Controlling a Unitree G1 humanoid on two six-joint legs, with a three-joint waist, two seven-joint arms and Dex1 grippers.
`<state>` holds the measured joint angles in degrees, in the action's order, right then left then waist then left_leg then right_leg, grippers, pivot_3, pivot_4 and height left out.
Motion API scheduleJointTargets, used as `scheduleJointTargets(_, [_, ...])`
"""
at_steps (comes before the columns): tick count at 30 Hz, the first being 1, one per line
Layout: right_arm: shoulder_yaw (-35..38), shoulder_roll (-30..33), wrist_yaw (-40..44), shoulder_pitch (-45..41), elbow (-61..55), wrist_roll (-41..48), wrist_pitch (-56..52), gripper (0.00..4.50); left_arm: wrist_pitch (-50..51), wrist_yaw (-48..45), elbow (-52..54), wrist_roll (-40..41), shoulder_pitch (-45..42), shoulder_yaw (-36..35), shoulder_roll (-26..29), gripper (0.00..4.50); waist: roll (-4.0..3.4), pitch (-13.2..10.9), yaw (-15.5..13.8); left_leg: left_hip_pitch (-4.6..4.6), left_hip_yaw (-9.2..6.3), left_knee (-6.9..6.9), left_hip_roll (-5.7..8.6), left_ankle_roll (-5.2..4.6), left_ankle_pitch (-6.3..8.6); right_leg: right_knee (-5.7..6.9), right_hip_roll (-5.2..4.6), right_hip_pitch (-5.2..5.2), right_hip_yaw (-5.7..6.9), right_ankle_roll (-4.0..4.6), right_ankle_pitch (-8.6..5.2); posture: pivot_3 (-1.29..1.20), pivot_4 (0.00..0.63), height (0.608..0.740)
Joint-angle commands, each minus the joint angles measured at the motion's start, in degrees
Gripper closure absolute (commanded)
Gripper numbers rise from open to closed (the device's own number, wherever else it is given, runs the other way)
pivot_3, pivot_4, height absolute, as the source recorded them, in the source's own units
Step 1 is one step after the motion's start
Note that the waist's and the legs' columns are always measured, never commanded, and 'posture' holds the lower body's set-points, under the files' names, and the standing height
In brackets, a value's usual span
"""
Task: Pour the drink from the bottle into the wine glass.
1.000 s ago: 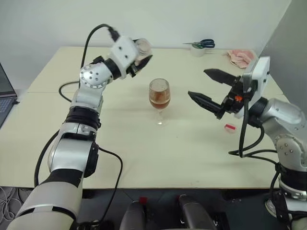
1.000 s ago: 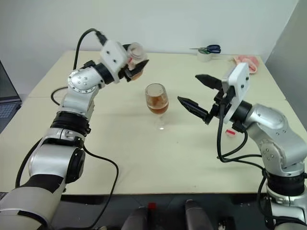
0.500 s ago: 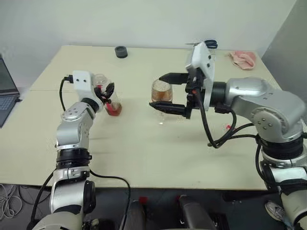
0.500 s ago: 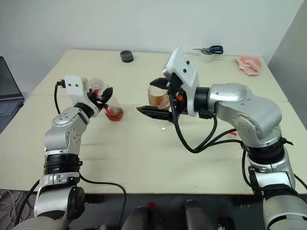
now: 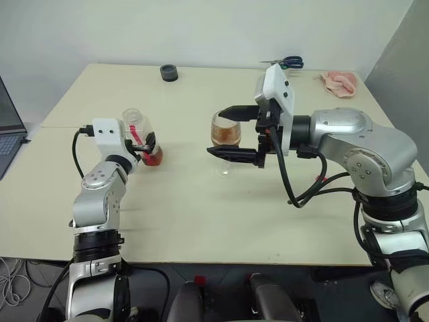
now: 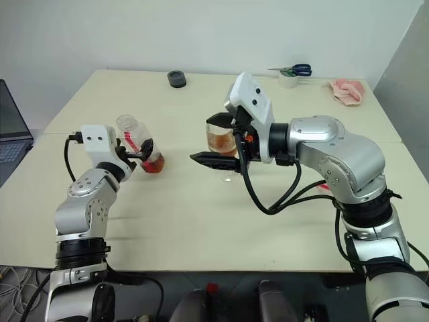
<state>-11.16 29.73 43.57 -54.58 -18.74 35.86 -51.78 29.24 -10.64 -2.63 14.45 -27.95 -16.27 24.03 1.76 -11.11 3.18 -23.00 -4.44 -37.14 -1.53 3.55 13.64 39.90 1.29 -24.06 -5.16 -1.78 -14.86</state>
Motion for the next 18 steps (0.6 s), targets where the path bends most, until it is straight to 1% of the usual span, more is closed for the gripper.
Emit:
scheduleJointTargets(1, [1.0,0.5,1.1,-0.7,-0.5,-1.0,1.6,0.00,1.4,-1.7,5.8,1.6,0.4,-1.7,2.5,0.02,0.00,0.0,0.0,0.00,0.00,0.00,0.00,0.00,0.00,0.00,0.00,0.00,0.00,0.00,0.00,0.00,0.150,0.740])
scheduleJointTargets(3, [1.6,1.4,1.8,0.0,-0.6,-1.3,1.8,0.00,3.2,-3.3,8.5,3.3,1.3,-2.4,3.7,0.02,0.00,0.0,0.0,0.00,0.00,0.01,-0.02,0.00,0.00,0.00,0.01,-0.01,0.00,0.00,0.00,0.00,0.150,0.740])
scheduleJointTargets(6, [3.8,4.8,3.8,2.7,-1.0,-1.1,2.4,0.00,7.1,-6.0,13.6,5.9,3.7,-3.8,7.0,0.02,0.00,0.0,0.0,0.01,0.00,0.06,-0.01,0.00,0.00,-0.04,0.01,0.00,-0.01,0.00,-0.01,0.00,0.150,0.740])
scheduleJointTargets(9, [7.7,10.2,7.5,8.4,-1.6,-1.0,5.5,0.00,12.0,-10.8,19.6,10.4,7.1,-7.3,12.4,0.02,0.04,0.0,0.0,0.00,0.01,0.09,-0.02,0.00,0.00,-0.17,0.01,0.02,0.00,0.00,-0.02,0.00,0.150,0.740])
scheduleJointTargets(12, [11.1,13.3,9.7,11.7,0.5,-0.8,8.2,0.00,15.6,-17.3,21.3,15.2,7.4,-10.0,19.2,0.02,0.05,0.0,0.1,-0.02,0.06,0.10,-0.01,0.00,0.00,-0.27,0.01,0.02,-0.02,-0.03,-0.04,0.00,0.150,0.740])
scheduleJointTargets(14, [13.2,15.5,11.4,12.8,3.2,-0.7,9.0,0.00,15.4,-24.8,20.6,19.1,6.3,-10.6,23.8,0.02,0.05,0.0,0.1,0.01,0.08,0.11,-0.06,0.00,0.00,-0.32,0.10,0.04,-0.04,-0.23,-0.17,0.00,0.150,0.740])
scheduleJointTargets(17, [14.1,17.9,14.1,12.9,7.2,-1.0,9.6,0.00,17.0,-36.6,20.4,28.5,5.5,-11.5,27.6,0.02,0.03,0.0,0.1,0.06,0.13,0.14,-0.07,0.00,0.00,-0.42,0.13,0.09,-0.06,-0.23,-0.20,0.00,0.150,0.740])
scheduleJointTargets(18, [14.0,18.6,15.2,12.9,8.2,-1.0,9.8,0.00,17.1,-40.1,20.3,30.2,5.8,-11.2,29.0,0.02,0.03,0.0,0.1,0.07,0.18,0.16,-0.07,0.00,0.01,-0.46,0.11,0.09,-0.11,-0.23,-0.20,0.00,0.150,0.740])
